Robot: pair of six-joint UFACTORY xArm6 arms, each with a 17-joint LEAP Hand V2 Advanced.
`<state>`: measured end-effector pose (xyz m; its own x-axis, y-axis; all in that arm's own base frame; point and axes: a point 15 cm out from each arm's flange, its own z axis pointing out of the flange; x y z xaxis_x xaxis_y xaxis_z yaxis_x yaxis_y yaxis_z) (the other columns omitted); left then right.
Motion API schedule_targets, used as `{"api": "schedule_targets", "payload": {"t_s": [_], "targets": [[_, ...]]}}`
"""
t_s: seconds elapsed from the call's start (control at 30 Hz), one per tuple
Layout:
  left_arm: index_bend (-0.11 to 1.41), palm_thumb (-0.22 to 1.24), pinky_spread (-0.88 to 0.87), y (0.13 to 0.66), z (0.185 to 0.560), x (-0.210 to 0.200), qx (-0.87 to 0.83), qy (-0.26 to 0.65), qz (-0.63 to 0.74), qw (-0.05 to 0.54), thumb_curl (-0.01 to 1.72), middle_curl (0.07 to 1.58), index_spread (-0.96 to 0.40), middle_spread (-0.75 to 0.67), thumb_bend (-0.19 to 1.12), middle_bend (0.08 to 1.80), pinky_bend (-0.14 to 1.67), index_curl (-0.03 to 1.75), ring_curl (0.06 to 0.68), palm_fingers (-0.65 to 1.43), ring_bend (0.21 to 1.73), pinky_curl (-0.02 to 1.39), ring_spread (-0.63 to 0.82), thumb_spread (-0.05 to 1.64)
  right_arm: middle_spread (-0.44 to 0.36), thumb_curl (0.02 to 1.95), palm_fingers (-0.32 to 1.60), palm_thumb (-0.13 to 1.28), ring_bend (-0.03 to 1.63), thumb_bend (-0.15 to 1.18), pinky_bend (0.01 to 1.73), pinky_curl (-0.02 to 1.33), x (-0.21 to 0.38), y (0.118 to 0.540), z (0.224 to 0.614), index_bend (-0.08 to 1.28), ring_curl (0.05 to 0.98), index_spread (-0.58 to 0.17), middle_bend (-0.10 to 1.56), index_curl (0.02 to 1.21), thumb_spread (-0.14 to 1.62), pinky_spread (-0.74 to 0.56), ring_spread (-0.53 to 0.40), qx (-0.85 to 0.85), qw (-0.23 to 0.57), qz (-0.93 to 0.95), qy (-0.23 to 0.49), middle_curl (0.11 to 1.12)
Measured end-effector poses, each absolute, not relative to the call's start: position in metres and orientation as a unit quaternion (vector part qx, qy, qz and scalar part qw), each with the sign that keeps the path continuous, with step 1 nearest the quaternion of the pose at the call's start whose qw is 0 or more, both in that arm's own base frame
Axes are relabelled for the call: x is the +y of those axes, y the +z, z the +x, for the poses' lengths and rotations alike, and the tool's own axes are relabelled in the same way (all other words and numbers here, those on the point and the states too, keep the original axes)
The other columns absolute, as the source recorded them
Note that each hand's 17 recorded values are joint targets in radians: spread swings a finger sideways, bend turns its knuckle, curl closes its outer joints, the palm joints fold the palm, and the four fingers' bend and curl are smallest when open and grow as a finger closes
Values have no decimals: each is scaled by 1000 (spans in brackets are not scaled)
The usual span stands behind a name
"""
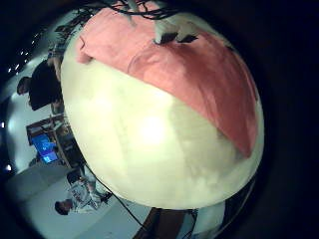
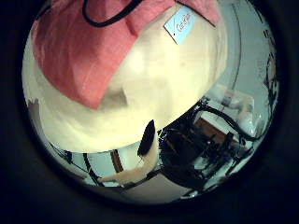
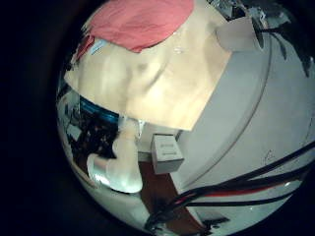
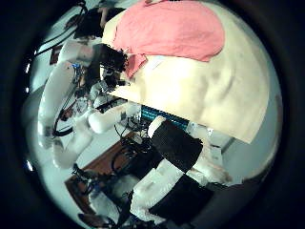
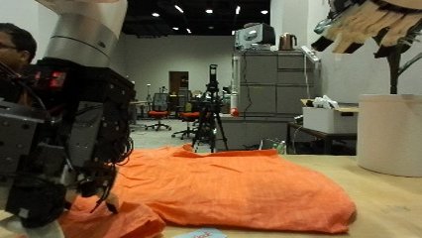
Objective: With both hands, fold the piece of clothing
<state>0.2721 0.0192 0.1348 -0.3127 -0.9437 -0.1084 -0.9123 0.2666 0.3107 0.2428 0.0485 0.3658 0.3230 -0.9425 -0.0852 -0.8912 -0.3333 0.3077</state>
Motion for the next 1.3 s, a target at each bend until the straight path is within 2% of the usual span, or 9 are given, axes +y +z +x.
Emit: {"api": "schedule_targets", "payload": {"t_s": [0.23,0.47,0.6,0.63,0.73,0.87,0.97,1.17,1.3], "targets": [[153,286,453,129,272,24,-787,-174,590,46,321,333,75,222,-24,248,307,275,212,75,430,303,482,916,147,206,349,461,199,2,190,238,41,366,241,199,229,-230,183,397,1366,406,263,-569,115,806,-117,295],[159,343,313,126,272,25,-784,-194,589,38,326,366,84,75,-23,331,277,279,223,216,464,300,344,924,148,211,342,497,199,-6,190,240,38,367,239,199,232,-227,183,396,1382,403,263,-570,119,805,-115,294],[182,398,175,128,273,20,-783,-203,586,37,333,414,46,-73,-16,476,225,302,218,406,469,283,178,927,150,206,339,491,196,-9,189,243,37,367,239,199,230,-228,186,395,1389,399,262,-568,118,806,-114,295],[181,415,107,128,274,18,-784,-204,585,36,335,444,13,-128,-13,560,246,305,223,547,495,287,94,933,151,205,339,488,196,-11,189,243,37,367,239,199,230,-228,186,395,1388,399,262,-567,118,807,-114,295],[177,484,-91,131,276,16,-784,-206,585,35,344,488,-74,-248,-1,677,308,312,236,776,583,289,-116,948,152,203,338,485,194,-9,189,244,37,367,238,200,228,-228,187,396,1388,398,262,-567,118,807,-114,296],[188,644,-376,136,279,16,-783,-206,586,34,385,574,-197,-366,32,786,481,337,312,1032,755,347,-355,985,153,202,337,483,196,-9,187,244,37,367,239,200,225,-228,187,396,1389,398,261,-567,119,807,-115,297],[207,701,-513,142,280,16,-781,-209,587,36,419,626,-277,-424,26,811,568,368,366,1074,847,388,-445,996,154,201,337,483,196,-9,187,243,36,366,238,200,224,-228,187,396,1389,398,261,-567,119,807,-115,298],[307,783,-665,153,281,17,-781,-208,588,34,486,719,-406,-492,17,819,715,473,450,1077,995,461,-506,1027,155,201,369,483,216,-8,197,244,37,364,239,189,226,-219,187,393,1389,389,258,-566,122,807,-117,299],[348,784,-710,164,282,15,-780,-208,589,35,518,780,-469,-523,-9,826,784,551,488,1051,1060,501,-512,1040,134,209,447,518,319,2,237,253,38,353,245,166,249,-211,186,368,1383,343,230,-565,129,806,-125,295]]}}
